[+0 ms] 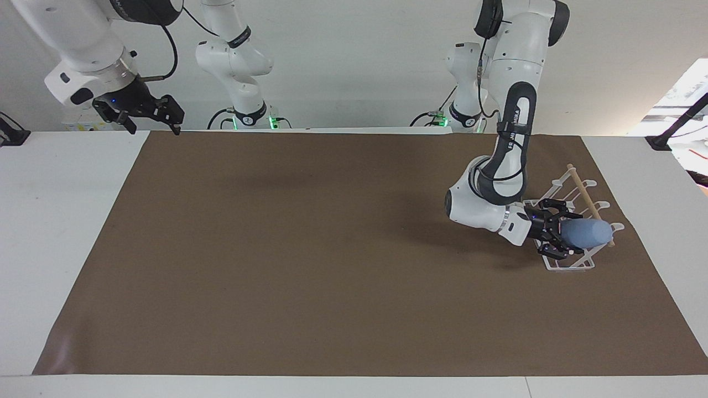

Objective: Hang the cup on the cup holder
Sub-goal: 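Lower the cup onto the rack peg with the left gripper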

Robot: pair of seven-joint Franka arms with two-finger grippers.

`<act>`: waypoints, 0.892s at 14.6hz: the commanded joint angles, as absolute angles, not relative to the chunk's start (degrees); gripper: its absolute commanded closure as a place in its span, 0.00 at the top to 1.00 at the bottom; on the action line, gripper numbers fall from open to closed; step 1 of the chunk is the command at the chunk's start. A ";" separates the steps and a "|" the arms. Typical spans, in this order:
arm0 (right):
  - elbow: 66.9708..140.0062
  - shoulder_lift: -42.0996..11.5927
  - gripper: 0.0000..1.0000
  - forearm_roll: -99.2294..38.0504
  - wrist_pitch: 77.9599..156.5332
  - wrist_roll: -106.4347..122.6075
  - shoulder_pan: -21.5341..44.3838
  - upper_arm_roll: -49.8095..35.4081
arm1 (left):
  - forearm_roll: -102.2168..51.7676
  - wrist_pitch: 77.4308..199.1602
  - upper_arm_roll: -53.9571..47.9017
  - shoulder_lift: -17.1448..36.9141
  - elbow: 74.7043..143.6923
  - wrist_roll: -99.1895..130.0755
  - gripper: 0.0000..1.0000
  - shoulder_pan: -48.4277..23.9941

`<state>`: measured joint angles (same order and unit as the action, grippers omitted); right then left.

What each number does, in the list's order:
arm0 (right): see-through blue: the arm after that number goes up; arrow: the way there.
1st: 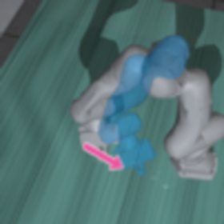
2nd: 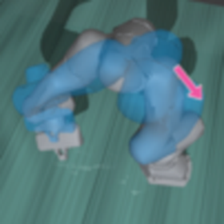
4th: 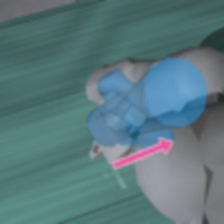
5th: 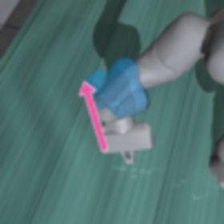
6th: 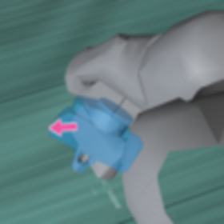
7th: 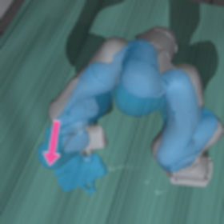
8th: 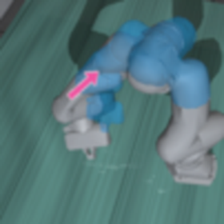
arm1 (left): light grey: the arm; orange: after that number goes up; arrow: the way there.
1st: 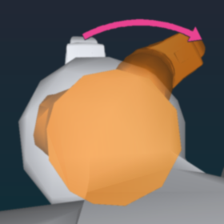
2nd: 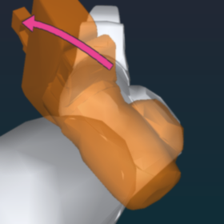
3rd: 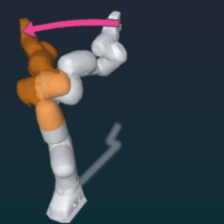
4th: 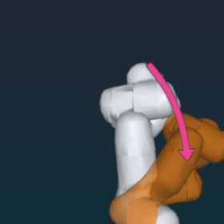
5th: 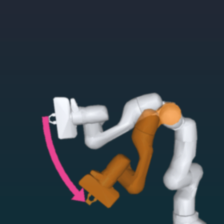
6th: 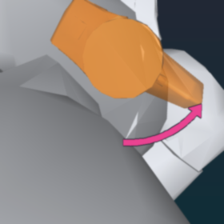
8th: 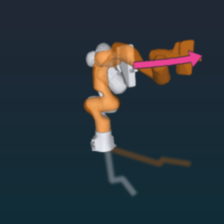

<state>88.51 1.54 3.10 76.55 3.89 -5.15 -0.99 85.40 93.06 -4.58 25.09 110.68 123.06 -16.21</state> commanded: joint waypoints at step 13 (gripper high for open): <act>90.26 2.90 1.00 2.11 77.43 5.01 -5.89 -1.41 | 81.47 90.26 -4.66 22.59 102.40 116.46 1.00 -16.44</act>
